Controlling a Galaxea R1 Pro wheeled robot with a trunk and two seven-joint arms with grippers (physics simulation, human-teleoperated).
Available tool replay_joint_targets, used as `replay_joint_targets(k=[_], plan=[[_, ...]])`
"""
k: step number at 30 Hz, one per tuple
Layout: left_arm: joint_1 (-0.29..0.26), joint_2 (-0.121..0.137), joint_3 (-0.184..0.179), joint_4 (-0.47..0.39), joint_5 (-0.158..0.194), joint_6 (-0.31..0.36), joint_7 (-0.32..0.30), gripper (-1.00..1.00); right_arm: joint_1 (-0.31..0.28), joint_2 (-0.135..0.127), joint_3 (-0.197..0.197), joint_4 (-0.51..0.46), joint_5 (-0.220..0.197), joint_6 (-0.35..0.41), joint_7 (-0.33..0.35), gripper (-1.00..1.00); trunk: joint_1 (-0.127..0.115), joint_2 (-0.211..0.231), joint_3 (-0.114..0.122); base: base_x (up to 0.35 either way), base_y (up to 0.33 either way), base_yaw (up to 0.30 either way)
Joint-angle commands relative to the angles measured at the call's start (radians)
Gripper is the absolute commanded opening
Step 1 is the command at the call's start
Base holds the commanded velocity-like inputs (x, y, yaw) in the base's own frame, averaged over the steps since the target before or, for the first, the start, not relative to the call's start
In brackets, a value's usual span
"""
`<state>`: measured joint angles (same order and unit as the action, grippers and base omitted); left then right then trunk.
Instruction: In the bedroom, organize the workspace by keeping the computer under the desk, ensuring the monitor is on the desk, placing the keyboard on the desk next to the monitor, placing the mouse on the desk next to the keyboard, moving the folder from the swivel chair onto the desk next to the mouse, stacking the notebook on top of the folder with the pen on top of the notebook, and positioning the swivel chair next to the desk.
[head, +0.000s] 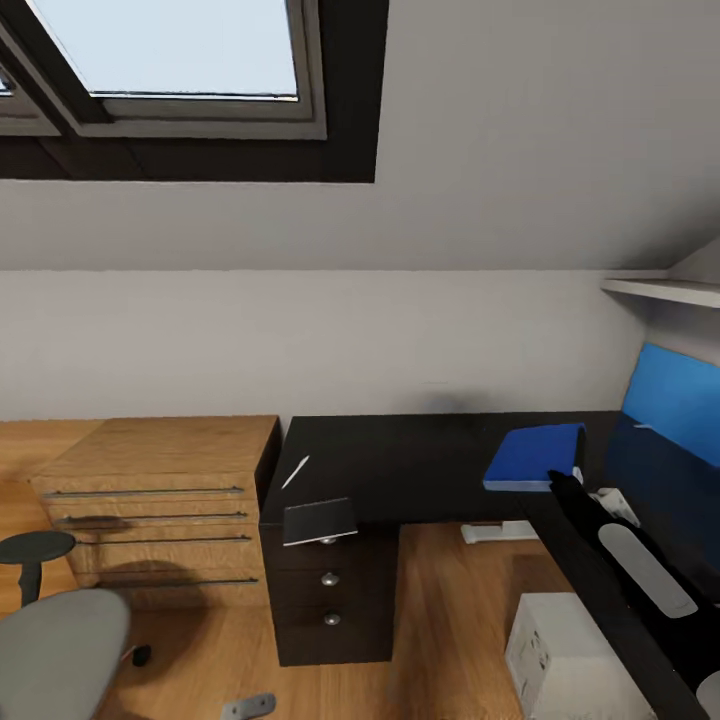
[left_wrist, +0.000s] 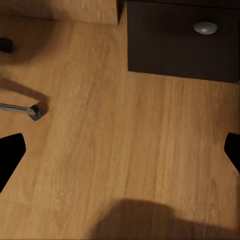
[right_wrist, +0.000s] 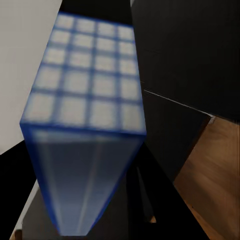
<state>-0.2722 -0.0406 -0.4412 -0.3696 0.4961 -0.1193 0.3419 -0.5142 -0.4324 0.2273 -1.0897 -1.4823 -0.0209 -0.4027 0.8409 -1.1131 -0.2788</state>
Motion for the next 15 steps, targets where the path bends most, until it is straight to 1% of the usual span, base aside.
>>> replay_joint_targets(k=[1,6,8,11,12,13,14,15], plan=[[-0.001,0.001,-0.009,0.000,0.010,-0.005,0.006,1.00,-0.001,-0.001,0.003,-0.001,-0.004,-0.002,-0.005,-1.00,0.000,-0.001,-0.001,0.000,0.000,-0.297],[-0.001,0.001,-0.009,0.000,0.010,-0.005,0.006,1.00,-0.001,-0.001,0.003,-0.001,-0.004,-0.002,-0.005,-1.00,0.000,-0.001,-0.001,0.000,0.000,-0.286],[-0.001,0.001,-0.010,0.000,0.010,-0.005,0.006,1.00,-0.001,0.000,0.004,-0.001,-0.004,-0.002,-0.004,-1.00,0.000,-0.001,-0.001,0.000,0.000,-0.139],[-0.001,0.000,-0.010,0.001,0.010,-0.005,0.006,1.00,-0.001,0.003,0.009,-0.002,-0.002,-0.006,0.000,-1.00,0.000,-0.001,-0.001,0.000,0.000,-0.047],[-0.001,0.000,-0.010,0.001,0.010,-0.005,0.006,1.00,-0.001,0.006,0.009,-0.002,-0.002,-0.008,0.000,-1.00,0.000,-0.001,-0.001,0.000,0.000,-0.023],[-0.001,-0.001,-0.010,0.001,0.010,-0.005,0.006,1.00,-0.001,0.015,0.009,-0.002,0.000,-0.018,0.001,-1.00,0.000,-0.001,-0.001,0.000,0.000,-0.015],[-0.001,-0.001,-0.010,0.001,0.010,-0.005,0.006,1.00,-0.001,0.034,0.007,0.000,0.002,-0.053,-0.002,-1.00,0.000,-0.001,-0.001,0.000,0.000,-0.007],[-0.001,-0.001,-0.010,0.001,0.010,-0.005,0.006,1.00,-0.001,0.040,0.007,0.002,0.002,-0.068,-0.003,-1.00,0.000,-0.001,-0.001,0.000,0.000,-0.006]])
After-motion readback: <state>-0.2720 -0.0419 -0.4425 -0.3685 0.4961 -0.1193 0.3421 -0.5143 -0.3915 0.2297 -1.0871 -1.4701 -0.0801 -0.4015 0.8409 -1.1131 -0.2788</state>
